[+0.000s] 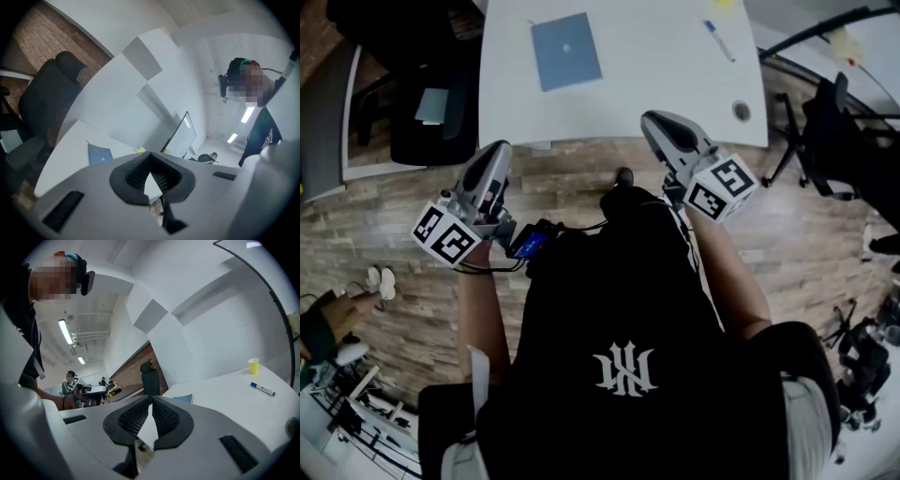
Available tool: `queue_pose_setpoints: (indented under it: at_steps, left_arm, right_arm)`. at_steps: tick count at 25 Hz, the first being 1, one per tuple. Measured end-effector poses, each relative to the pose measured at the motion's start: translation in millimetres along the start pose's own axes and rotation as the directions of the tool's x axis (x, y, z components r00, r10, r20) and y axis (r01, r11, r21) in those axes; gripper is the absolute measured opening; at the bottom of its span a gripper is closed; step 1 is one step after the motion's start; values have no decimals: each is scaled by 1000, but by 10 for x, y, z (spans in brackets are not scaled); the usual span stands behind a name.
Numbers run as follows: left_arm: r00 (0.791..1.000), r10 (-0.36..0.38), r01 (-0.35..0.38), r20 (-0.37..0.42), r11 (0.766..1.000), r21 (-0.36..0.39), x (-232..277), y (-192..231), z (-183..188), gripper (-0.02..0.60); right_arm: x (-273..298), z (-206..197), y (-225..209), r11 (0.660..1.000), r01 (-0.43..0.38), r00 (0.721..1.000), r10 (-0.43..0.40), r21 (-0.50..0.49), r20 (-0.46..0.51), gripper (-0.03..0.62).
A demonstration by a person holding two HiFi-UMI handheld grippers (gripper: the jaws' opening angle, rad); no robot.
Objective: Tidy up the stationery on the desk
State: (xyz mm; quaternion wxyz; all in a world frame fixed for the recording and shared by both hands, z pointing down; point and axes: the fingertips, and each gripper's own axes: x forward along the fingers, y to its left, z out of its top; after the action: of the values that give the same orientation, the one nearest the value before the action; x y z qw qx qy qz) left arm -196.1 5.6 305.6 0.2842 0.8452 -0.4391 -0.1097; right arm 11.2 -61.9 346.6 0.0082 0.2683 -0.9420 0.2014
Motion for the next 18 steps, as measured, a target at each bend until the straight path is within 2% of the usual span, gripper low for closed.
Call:
queue_pose_setpoints:
  at_steps: [10, 15, 18]
  left_arm:
    - [991, 132, -131, -20, 991, 33, 745, 298, 403, 2]
    - [981, 186, -184, -54, 982, 36, 958, 539, 490, 2]
    - [975, 210, -210, -68, 978, 20, 1049, 794, 545, 2]
  right_arm:
    - [459, 452, -600, 993, -116, 991, 115, -20, -62, 49]
    - [678, 463, -894, 995, -99, 992, 101, 29, -77, 49]
    - [887, 377, -990, 995, -94, 987, 98, 34, -127, 51]
